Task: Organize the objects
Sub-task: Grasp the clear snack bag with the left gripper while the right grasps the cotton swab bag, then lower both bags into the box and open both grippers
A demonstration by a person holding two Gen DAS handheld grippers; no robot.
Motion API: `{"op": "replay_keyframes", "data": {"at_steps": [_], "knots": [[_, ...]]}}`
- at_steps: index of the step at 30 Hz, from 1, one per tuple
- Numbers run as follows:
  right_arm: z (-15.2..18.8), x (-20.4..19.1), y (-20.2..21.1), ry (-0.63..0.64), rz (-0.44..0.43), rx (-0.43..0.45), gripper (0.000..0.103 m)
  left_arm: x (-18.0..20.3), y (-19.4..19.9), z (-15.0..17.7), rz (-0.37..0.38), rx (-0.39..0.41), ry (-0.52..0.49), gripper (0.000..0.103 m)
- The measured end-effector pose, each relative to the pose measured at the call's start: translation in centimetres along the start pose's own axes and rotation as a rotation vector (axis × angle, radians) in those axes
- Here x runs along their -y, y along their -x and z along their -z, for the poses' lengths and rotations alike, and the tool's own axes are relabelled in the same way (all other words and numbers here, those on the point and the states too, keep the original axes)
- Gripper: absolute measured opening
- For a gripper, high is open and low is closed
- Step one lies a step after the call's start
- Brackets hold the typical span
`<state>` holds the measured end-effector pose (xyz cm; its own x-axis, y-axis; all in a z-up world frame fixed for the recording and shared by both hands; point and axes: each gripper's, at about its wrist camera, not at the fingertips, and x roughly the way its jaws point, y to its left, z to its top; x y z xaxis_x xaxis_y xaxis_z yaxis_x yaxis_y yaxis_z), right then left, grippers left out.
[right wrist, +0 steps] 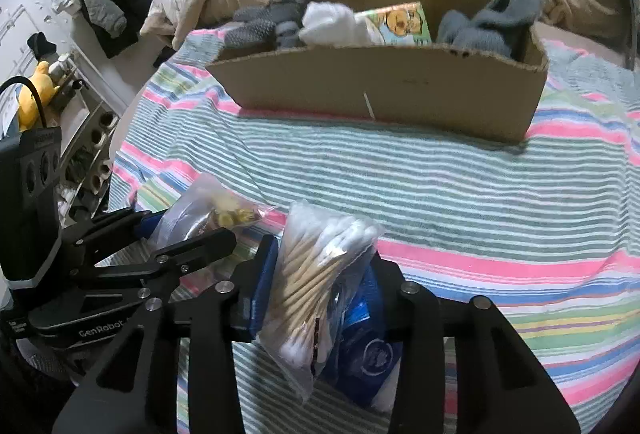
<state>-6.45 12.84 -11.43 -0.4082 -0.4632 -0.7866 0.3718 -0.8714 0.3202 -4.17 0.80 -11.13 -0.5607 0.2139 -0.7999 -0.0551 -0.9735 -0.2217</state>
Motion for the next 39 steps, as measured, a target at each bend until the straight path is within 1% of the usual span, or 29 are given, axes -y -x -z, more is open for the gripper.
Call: {"op": "replay_keyframes", "data": {"at_steps": [8,23,28,33,39], "knots": [[-0.4,-0.3,2.0,0.019,0.016,0.040,0.032,0.1,2.0,-0.4,-0.002,0.039,-0.003,0.049],[-2.7,-0.2,6.2,0.035,0.037,0.137,0.031,0.7,4.9,-3.1,0.009,0.111,-0.021,0.049],[-3.6,0.2,6.6,0.026,0.030,0.158,0.031,0.6,5.4,-3.6,0.008,0.121,-0.026,0.049],[-4.8,1.0,7.1,0.020,0.036,0.167,0.031,0.3,5.7,-4.4,0.023,0.139,-0.018,0.049],[-6.4,2.2,7.9,-0.002,0.053,0.201,0.031,0.5,5.4,-6.2,0.030,0.153,-0.037,0.049]]}}
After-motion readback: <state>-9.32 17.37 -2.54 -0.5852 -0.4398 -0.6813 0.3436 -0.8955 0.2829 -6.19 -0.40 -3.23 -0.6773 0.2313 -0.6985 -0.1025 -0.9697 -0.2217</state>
